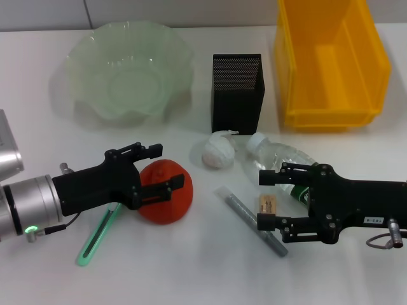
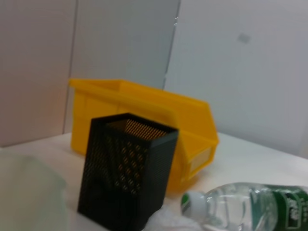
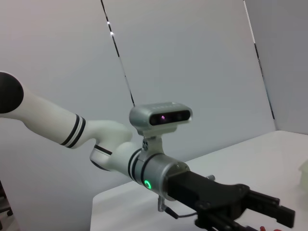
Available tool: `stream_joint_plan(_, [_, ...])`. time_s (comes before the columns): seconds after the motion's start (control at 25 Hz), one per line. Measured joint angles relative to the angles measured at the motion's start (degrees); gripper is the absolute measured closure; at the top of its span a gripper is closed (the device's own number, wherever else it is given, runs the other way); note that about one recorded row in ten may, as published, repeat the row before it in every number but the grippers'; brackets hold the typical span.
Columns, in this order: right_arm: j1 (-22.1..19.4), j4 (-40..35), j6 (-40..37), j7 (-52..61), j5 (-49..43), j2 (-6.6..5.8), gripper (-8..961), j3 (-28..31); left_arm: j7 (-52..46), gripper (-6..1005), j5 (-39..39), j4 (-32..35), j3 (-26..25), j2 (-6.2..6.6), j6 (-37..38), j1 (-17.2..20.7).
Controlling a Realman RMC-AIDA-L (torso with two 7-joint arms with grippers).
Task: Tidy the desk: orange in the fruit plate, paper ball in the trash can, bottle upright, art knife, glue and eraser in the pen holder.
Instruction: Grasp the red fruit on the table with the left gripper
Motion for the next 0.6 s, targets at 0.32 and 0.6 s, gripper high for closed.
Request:
stream_joint_plan(0.32, [0.0, 0.0, -0.1, 0.0, 0.0, 0.06, 169, 0.0, 0.1, 186, -0.1, -0.8, 0.0, -0.10, -1.8, -0.2])
stream_joint_plan(0.6, [0.0, 0.0, 0.0, -0.1, 0.0, 0.11, 168, 0.0, 0.1, 186, -0.1, -1.3, 0.0, -0.10, -1.9, -0.1])
